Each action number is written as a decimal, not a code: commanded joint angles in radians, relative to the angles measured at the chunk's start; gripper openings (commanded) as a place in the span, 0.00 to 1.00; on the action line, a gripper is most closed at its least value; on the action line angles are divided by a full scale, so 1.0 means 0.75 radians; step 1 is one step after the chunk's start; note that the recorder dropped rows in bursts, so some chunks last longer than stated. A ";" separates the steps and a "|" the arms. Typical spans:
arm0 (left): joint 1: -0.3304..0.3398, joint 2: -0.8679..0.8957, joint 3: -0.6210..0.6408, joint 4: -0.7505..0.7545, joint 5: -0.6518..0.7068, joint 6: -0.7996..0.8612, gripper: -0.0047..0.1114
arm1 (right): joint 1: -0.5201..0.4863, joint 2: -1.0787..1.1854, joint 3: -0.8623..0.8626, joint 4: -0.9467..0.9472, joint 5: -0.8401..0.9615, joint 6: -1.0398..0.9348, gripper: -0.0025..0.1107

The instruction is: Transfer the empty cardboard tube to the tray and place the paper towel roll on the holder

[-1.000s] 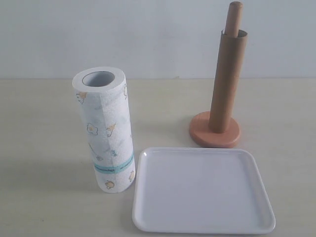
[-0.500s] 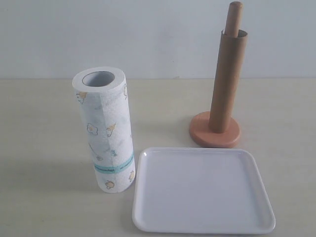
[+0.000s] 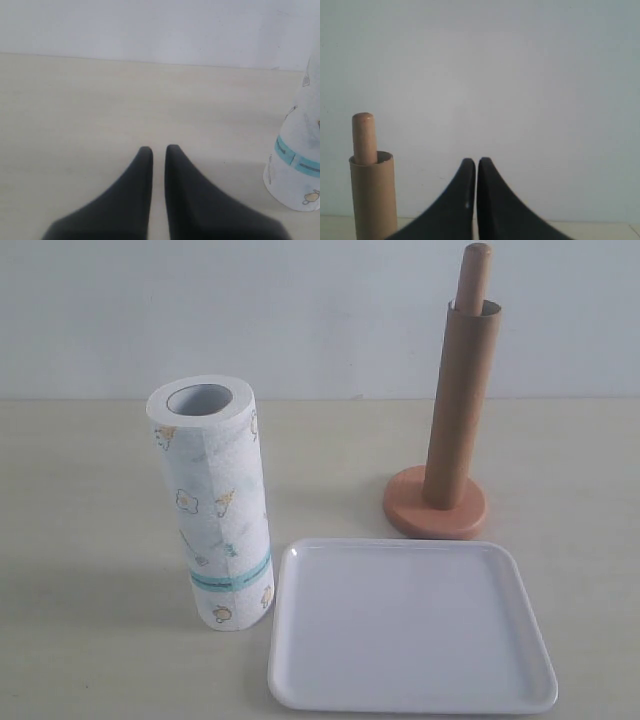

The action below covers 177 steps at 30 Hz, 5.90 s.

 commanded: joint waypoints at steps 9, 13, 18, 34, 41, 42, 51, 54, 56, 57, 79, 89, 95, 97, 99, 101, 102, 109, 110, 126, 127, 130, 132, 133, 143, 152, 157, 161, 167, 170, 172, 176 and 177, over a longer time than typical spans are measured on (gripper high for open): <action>0.006 -0.005 0.005 0.000 0.001 -0.009 0.12 | 0.000 0.304 -0.009 -0.571 -0.223 0.359 0.03; 0.006 -0.005 0.005 0.000 0.001 -0.009 0.12 | 0.000 0.483 -0.009 -0.583 -0.378 0.351 0.03; 0.006 -0.005 0.005 0.000 0.001 -0.009 0.12 | 0.000 0.665 -0.009 -0.617 -0.497 0.262 0.03; 0.006 -0.005 0.005 0.000 0.001 -0.009 0.12 | 0.000 1.052 -0.351 -0.911 -0.429 0.475 0.70; 0.006 -0.005 0.005 0.000 0.001 -0.009 0.12 | 0.006 1.061 -0.431 -0.914 -0.376 0.576 0.68; 0.006 -0.005 0.005 0.000 0.001 -0.009 0.12 | 0.015 1.063 -0.443 -0.914 -0.365 0.576 0.68; 0.006 -0.005 0.005 0.000 0.001 -0.009 0.12 | 0.145 1.100 -0.607 -0.866 -0.153 0.559 0.68; 0.006 -0.005 0.005 0.000 0.001 -0.009 0.12 | 0.145 1.108 -0.643 -0.823 -0.138 0.559 0.68; 0.006 -0.005 0.005 0.000 0.001 -0.009 0.12 | 0.145 1.108 -0.660 -0.800 -0.129 0.559 0.68; 0.006 -0.005 0.005 0.000 0.001 -0.009 0.12 | 0.145 1.108 -0.671 -0.798 -0.125 0.559 0.68; 0.006 -0.005 0.005 0.000 0.001 -0.009 0.12 | 0.145 1.297 -0.843 -0.713 -0.155 0.633 0.67; 0.006 -0.005 0.005 0.000 0.001 -0.009 0.12 | 0.145 1.297 -0.843 -0.897 -0.164 0.725 0.23; 0.006 -0.005 0.005 0.000 0.001 -0.009 0.12 | 0.145 1.275 -0.843 -0.975 -0.195 0.686 0.02; 0.006 -0.005 0.005 0.000 0.001 -0.009 0.12 | 0.145 1.265 -0.843 -0.975 -0.203 0.651 0.02; 0.006 -0.005 0.005 0.000 0.001 -0.009 0.12 | 0.145 1.249 -0.843 -0.975 -0.206 0.627 0.02; 0.006 -0.005 0.005 0.000 0.001 -0.009 0.12 | 0.145 1.231 -0.843 -0.968 -0.206 0.624 0.02; 0.006 -0.005 0.005 0.000 0.001 -0.009 0.12 | 0.145 1.221 -0.843 -0.956 -0.206 0.624 0.02; 0.006 -0.005 0.005 0.000 0.001 -0.009 0.12 | 0.145 1.149 -0.843 -0.895 -0.203 0.600 0.02; 0.006 -0.005 0.005 0.000 0.001 -0.009 0.12 | 0.145 1.140 -0.843 -0.892 -0.200 0.600 0.02; 0.006 -0.005 0.005 0.000 0.001 -0.009 0.12 | 0.145 0.914 -0.857 -0.776 -0.167 0.590 0.02; 0.006 -0.005 0.005 0.000 0.001 -0.009 0.12 | 0.145 0.899 -0.874 -0.781 -0.143 0.590 0.02; 0.006 -0.005 0.005 0.000 0.001 -0.009 0.12 | 0.145 0.874 -0.942 -0.809 -0.088 0.634 0.02; 0.006 -0.005 0.005 0.000 0.001 -0.009 0.12 | 0.145 0.866 -0.999 -0.836 -0.032 0.692 0.02; 0.006 -0.005 0.005 0.000 0.001 -0.009 0.12 | 0.145 0.866 -1.024 -0.865 -0.005 0.726 0.02; 0.006 -0.005 0.005 0.000 0.001 -0.009 0.12 | 0.145 0.863 -1.298 -1.288 0.162 1.198 0.02; 0.006 -0.005 0.005 0.000 0.001 -0.009 0.12 | 0.145 0.821 -1.457 -1.560 0.234 1.506 0.02; 0.006 -0.005 0.005 0.000 0.001 -0.009 0.12 | 0.145 0.757 -1.540 -1.743 0.251 1.673 0.02; 0.006 -0.005 0.005 0.000 0.001 -0.009 0.12 | 0.145 0.692 -1.586 -1.825 0.282 1.726 0.02; 0.006 -0.005 0.005 0.000 0.001 -0.009 0.12 | 0.145 0.560 -1.587 -1.869 0.313 1.743 0.02; 0.006 -0.005 0.005 0.000 0.001 -0.009 0.12 | 0.145 0.492 -1.587 -1.939 0.313 1.778 0.02; 0.006 -0.005 0.005 0.000 0.001 -0.009 0.12 | 0.145 0.444 -1.587 -2.024 0.313 1.868 0.02; 0.006 -0.005 0.005 0.000 0.001 -0.009 0.12 | 0.145 0.351 -1.584 -2.246 0.306 2.173 0.02; 0.006 -0.005 0.005 0.000 0.001 -0.009 0.12 | 0.142 0.328 -1.571 -2.246 0.297 2.207 0.02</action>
